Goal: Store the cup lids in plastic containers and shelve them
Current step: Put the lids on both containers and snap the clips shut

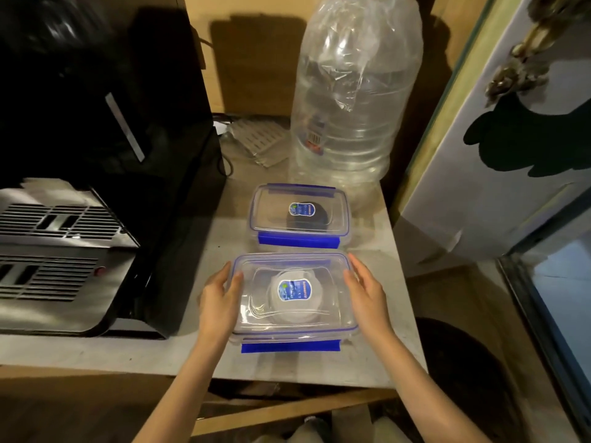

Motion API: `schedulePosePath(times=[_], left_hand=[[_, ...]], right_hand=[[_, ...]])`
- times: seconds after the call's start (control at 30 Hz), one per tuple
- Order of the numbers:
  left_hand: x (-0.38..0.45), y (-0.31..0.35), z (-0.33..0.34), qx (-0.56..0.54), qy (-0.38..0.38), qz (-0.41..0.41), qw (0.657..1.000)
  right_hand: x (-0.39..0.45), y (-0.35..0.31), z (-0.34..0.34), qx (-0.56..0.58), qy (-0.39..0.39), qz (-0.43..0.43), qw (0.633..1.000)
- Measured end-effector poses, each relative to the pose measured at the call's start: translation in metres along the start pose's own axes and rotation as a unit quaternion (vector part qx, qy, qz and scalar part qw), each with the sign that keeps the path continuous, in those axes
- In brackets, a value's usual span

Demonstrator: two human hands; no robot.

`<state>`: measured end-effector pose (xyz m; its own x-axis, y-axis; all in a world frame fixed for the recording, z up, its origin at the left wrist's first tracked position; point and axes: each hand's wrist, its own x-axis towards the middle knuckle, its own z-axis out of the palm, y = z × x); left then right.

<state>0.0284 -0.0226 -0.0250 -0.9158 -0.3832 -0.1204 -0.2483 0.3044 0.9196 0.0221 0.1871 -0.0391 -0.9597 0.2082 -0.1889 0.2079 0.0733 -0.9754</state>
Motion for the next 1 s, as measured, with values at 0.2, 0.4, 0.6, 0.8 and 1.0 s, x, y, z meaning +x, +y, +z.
schedulePosePath(times=[0.2, 0.4, 0.6, 0.8, 1.0], left_hand=[[0.014, -0.011, 0.006, -0.003, 0.002, -0.031, 1.0], [0.019, -0.018, 0.006, -0.064, -0.018, -0.053, 0.996], [0.0, -0.013, -0.008, 0.171, -0.005, 0.202, 0.964], [-0.026, -0.042, -0.019, 0.345, -0.164, 0.486, 0.786], [-0.026, -0.052, -0.014, 0.405, -0.175, 0.49, 0.752]], right_hand=[[0.007, 0.002, 0.006, 0.001, 0.01, -0.001, 1.0], [0.008, 0.005, 0.002, 0.011, -0.002, 0.009, 1.0], [-0.004, 0.003, -0.011, -0.228, 0.05, -0.239, 0.942], [-0.03, 0.026, -0.014, -0.462, -0.112, -0.452, 0.754], [-0.031, 0.036, -0.013, -0.572, -0.136, -0.458, 0.667]])
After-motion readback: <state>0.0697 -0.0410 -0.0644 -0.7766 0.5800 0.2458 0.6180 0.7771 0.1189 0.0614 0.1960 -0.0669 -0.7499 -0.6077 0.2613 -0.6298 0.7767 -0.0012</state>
